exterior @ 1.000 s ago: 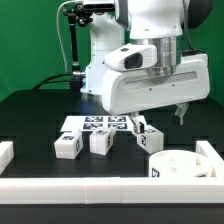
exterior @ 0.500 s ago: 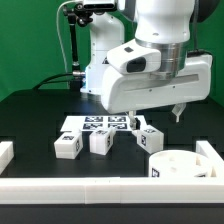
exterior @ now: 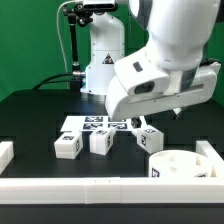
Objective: Assemble stool
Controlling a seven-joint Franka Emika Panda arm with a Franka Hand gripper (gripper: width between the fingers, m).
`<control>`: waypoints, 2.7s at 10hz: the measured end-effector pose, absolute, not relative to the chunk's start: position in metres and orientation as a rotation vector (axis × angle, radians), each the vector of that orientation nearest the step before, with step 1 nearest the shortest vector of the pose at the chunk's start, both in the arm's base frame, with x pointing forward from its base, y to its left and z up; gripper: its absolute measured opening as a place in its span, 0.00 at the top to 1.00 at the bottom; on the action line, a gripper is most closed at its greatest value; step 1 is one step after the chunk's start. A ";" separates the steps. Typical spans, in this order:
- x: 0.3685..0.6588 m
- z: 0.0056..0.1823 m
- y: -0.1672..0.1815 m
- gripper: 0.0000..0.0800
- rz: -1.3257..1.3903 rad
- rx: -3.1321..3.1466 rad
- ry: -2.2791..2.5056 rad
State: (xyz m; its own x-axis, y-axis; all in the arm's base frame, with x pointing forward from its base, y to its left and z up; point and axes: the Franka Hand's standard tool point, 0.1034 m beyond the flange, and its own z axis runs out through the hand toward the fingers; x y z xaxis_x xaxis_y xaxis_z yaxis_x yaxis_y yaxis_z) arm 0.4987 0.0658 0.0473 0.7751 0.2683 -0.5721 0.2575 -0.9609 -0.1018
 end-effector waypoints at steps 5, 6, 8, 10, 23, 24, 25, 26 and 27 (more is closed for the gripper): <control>0.488 0.033 0.064 0.19 1.377 -2.804 -0.468; 0.489 0.031 0.064 0.19 1.370 -2.806 -0.468; 0.490 0.024 0.059 0.19 1.376 -2.821 -0.478; 0.492 0.022 0.055 0.19 1.376 -2.823 -0.471; 0.495 0.006 0.070 0.19 1.449 -2.755 -0.541; 0.495 0.005 0.070 0.19 1.450 -2.755 -0.540; 0.495 0.005 0.069 0.20 1.451 -2.753 -0.543; 0.493 0.004 0.068 0.20 1.458 -2.750 -0.540; 0.493 0.003 0.067 0.42 1.461 -2.749 -0.539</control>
Offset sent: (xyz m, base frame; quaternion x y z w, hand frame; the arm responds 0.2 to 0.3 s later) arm 0.0000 0.0000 0.0000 0.0000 -0.1296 0.0000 0.9916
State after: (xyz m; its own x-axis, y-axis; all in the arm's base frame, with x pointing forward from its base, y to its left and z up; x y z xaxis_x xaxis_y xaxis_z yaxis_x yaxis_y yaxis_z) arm 0.4926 0.0669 0.0034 0.5142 0.2883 -0.8077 0.3050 -0.9417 -0.1420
